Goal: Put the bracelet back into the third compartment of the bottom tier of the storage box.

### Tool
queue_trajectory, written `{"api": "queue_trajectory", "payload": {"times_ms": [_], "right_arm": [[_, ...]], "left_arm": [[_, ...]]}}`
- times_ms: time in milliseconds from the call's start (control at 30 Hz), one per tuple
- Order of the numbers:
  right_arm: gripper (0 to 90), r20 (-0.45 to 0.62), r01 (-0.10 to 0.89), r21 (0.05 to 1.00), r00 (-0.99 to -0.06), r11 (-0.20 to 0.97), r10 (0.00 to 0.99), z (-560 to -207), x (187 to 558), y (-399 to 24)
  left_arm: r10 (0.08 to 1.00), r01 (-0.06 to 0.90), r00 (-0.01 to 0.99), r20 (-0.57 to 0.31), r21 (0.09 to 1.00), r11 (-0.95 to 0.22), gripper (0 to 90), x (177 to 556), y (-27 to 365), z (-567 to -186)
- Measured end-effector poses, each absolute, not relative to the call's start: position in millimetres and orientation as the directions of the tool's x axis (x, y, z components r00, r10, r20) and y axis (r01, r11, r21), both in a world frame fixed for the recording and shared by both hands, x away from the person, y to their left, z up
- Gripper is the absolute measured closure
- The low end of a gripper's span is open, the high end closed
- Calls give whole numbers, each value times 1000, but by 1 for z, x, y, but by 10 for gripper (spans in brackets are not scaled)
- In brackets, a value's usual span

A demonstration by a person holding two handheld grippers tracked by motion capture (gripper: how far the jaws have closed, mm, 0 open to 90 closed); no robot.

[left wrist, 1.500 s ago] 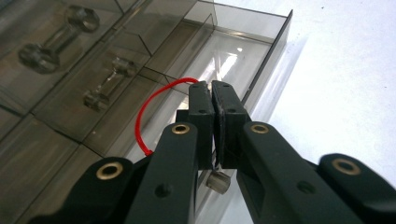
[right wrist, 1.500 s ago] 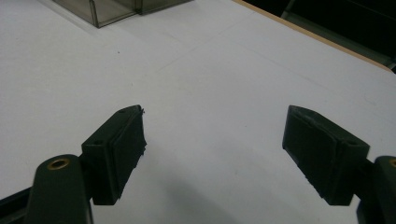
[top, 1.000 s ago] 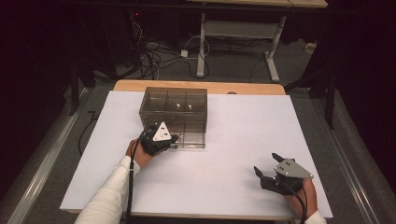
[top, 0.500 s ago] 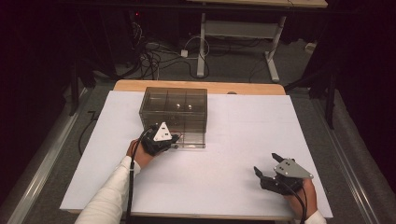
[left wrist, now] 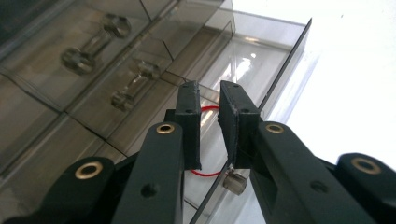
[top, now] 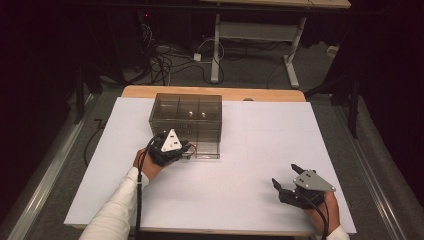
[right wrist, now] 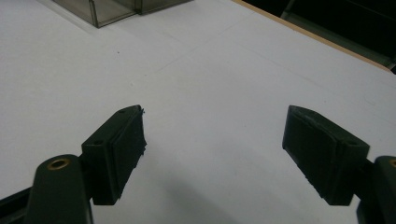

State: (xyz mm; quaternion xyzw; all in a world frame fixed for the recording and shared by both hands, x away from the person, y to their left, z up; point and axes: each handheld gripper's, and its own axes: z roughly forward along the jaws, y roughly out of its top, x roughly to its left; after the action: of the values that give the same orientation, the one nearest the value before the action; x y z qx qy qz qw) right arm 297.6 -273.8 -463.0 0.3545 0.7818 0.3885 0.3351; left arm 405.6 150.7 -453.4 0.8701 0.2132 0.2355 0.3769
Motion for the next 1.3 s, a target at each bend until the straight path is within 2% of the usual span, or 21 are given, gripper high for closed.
{"api": "queue_trajectory", "payload": {"times_ms": [300, 467, 600, 700, 900, 1100, 1300], "right_arm": [[223, -247, 293, 847, -521, 443, 817, -463, 297, -275], [223, -248, 291, 848, -522, 444, 816, -462, 297, -275], [223, -249, 291, 847, -521, 444, 816, -462, 297, -274], [224, -250, 289, 847, -523, 445, 815, -462, 297, -274], [224, -250, 290, 847, -523, 445, 815, -462, 297, -274], [223, -250, 289, 847, -525, 447, 814, -462, 297, -273], [223, -248, 291, 847, -525, 446, 814, -462, 297, -274]], "left_arm": [[556, 158, 782, 282, 773, -614, 691, 396, 152, -445], [565, 147, 768, 301, 776, -613, 619, 391, 154, -443], [578, 147, 758, 304, 782, -605, 541, 388, 156, -442], [588, 158, 750, 304, 780, -605, 443, 386, 157, -442], [612, 161, 732, 301, 795, -584, 303, 379, 163, -441], [608, 149, 736, 299, 804, -576, 197, 373, 169, -441], [623, 146, 718, 312, 807, -573, 186, 366, 172, -442]]}}
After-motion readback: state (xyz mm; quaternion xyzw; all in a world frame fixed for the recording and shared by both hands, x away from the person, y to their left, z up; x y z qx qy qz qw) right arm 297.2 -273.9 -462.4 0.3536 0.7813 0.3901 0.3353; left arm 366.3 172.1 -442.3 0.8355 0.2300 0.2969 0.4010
